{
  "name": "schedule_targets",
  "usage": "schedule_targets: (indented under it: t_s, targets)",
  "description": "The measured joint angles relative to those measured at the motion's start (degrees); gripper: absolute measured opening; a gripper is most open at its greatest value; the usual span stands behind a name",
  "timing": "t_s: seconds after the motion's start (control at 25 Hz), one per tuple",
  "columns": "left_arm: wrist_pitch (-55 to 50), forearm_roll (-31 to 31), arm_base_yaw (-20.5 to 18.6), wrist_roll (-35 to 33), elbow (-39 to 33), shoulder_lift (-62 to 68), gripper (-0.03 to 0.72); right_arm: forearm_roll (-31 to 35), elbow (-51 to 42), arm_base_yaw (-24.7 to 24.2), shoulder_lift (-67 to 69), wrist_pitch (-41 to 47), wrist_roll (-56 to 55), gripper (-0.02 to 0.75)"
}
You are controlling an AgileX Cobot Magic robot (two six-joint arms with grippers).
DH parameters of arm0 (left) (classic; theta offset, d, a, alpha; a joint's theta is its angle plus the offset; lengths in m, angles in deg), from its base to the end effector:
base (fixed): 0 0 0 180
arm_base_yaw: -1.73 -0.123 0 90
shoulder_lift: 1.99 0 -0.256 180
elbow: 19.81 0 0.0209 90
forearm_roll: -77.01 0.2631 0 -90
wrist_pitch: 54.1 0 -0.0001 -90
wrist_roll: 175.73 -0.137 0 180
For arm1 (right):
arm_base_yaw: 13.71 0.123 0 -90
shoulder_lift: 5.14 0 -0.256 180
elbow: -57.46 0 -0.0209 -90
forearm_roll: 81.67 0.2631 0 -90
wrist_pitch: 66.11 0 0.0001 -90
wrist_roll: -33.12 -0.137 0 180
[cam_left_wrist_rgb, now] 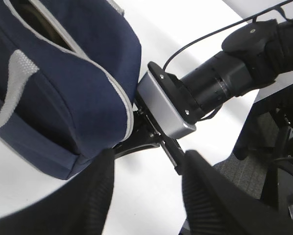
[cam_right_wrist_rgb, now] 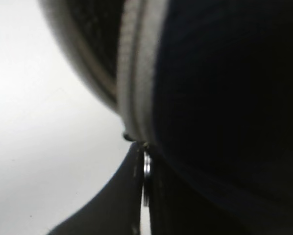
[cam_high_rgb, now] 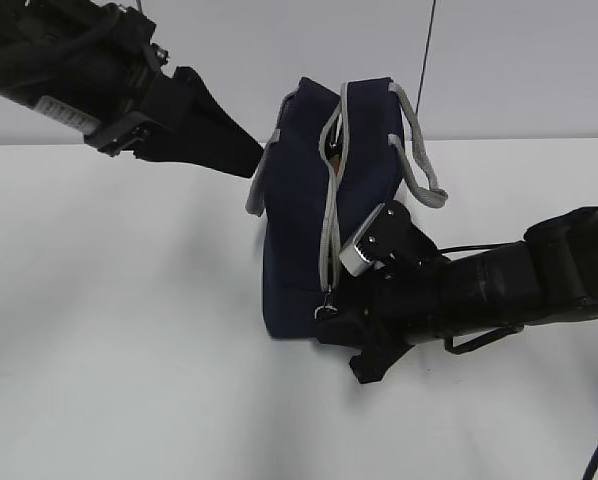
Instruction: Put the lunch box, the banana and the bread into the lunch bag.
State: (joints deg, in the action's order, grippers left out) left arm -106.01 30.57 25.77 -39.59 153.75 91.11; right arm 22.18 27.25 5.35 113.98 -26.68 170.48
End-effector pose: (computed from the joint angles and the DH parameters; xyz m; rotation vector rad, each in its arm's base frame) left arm 0.2857 -0.2130 0.2683 0.9769 2.2134 -0.8459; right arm 0.3019 0.1938 0.0507 -1.2099 1.9465 0.7005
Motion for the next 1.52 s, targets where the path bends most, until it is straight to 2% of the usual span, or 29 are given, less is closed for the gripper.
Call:
schedule_targets:
  t_s: [0.16,0.28,0.52,0.88,1.2,1.52]
  targets:
    - [-0.29,0.0,0.0,0.0,0.0,0.0,0.328,-0.11,0.0,0.0,-2.83,-4.37,-2.15,-0.016]
    - [-0.3,0.0,0.0,0.0,0.0,0.0,0.329,-2.86,0.0,0.0,-4.11,-6.09,-5.73,-0.016]
    - [-0.35,0.0,0.0,0.0,0.0,0.0,0.329,-14.08,0.0,0.0,-4.48,-6.21,-17.89,-0.016]
    - [-0.35,0.0,0.0,0.0,0.0,0.0,0.327,-25.19,0.0,0.0,-10.49,-2.79,-30.59,-0.016]
    - [-0.35,0.0,0.0,0.0,0.0,0.0,0.326,-27.7,0.0,0.0,-16.37,-2.23,-35.86,-0.016]
    - [-0.35,0.0,0.0,0.0,0.0,0.0,0.323,-33.1,1.28,0.0,-19.72,-2.23,-41.01,-0.016]
